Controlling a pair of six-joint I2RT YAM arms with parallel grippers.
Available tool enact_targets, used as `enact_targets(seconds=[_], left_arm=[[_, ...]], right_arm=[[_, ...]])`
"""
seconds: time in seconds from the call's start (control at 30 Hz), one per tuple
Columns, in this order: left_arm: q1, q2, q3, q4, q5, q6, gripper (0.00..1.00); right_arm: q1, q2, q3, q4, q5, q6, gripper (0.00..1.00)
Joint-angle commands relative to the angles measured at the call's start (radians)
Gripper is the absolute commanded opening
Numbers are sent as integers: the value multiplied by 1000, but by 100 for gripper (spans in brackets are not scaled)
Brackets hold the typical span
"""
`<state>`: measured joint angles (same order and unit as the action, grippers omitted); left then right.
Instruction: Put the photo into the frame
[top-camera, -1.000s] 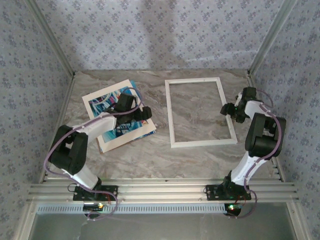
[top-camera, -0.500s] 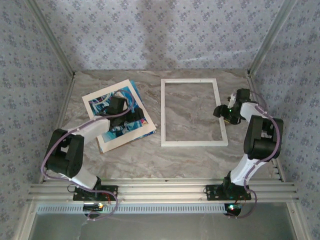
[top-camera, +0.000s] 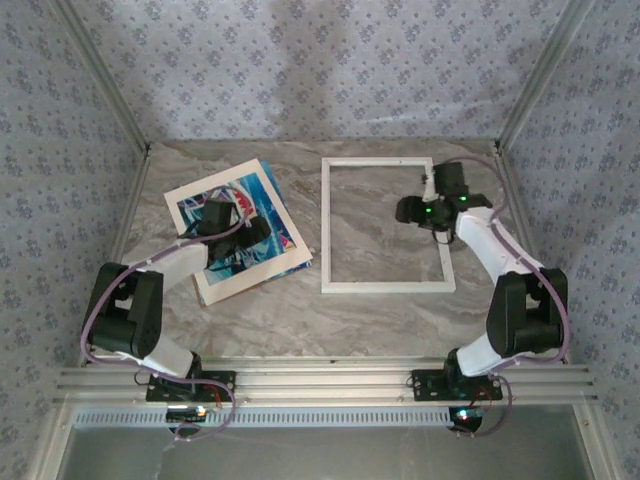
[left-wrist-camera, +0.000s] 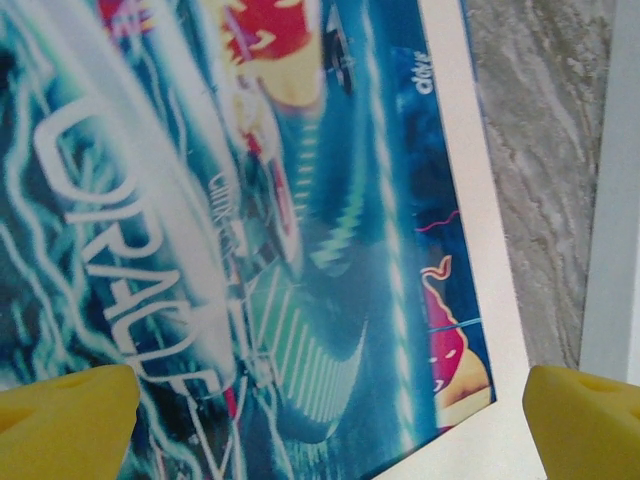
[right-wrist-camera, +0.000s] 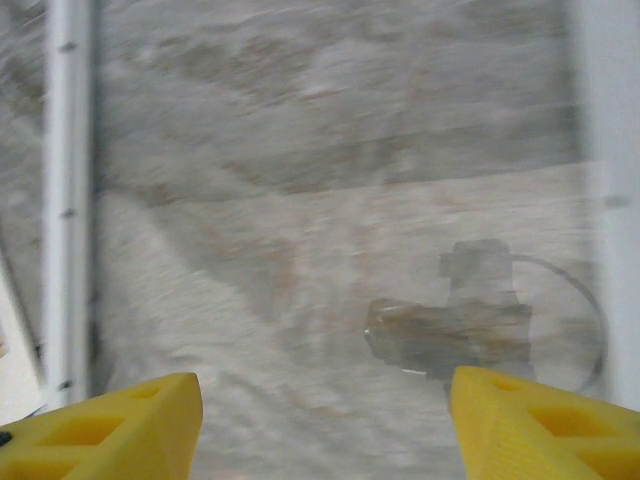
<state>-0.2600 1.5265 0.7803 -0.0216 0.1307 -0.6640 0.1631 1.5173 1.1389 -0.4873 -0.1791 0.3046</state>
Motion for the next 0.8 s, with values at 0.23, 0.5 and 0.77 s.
enact_targets(seconds=[0.23,0.5,0.77], left_arm=[[73,-42,-98,62,19,-69,98],[133,-102,-164,61,18,-60,99],[156,-104,-166,50,37,-49,99]], right_arm=[[358,271,237,119,-33,164,58],[505,521,476,70,-21,192,52],[571,671,610,-5,-8,199,49]])
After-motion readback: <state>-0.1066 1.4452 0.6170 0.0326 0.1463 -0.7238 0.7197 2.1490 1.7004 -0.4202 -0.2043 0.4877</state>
